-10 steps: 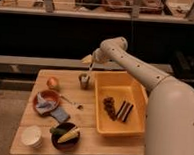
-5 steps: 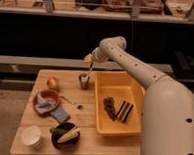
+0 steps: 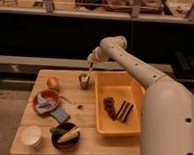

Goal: Place brush in red bowl

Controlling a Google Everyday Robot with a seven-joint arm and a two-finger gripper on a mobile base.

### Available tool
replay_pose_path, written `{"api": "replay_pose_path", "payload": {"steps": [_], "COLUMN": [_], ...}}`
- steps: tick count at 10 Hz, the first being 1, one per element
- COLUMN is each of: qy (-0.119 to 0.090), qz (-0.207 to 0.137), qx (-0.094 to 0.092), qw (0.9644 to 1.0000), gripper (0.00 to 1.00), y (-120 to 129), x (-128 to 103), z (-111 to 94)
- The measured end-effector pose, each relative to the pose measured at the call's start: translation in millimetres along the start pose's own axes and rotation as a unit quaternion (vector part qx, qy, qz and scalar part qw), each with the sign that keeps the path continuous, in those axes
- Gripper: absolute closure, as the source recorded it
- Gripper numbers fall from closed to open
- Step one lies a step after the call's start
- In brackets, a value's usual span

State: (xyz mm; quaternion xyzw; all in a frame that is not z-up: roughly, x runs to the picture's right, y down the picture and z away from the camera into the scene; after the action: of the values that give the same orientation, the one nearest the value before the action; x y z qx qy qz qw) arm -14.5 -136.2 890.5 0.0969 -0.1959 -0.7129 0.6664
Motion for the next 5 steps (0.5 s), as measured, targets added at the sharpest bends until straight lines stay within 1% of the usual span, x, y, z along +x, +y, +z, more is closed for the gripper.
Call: {"api": "replay_pose_path", "payload": {"steps": [1, 2, 3, 5], "qy": [-0.001, -0.003, -0.005, -0.008], "qz": [0.000, 0.000, 0.000, 0.000], "qx": [0.001, 0.003, 0.004, 0.005], "qw": [1.0000, 1.0000, 1.0000, 1.0000], "gripper": [0.78, 0.85, 0.86, 0.86], "y": [1.9, 3.9, 6.2, 8.6], "x": [0.2, -0.2, -0.8, -2.5], "z": [-2.1, -3.2, -4.0, -4.7]}}
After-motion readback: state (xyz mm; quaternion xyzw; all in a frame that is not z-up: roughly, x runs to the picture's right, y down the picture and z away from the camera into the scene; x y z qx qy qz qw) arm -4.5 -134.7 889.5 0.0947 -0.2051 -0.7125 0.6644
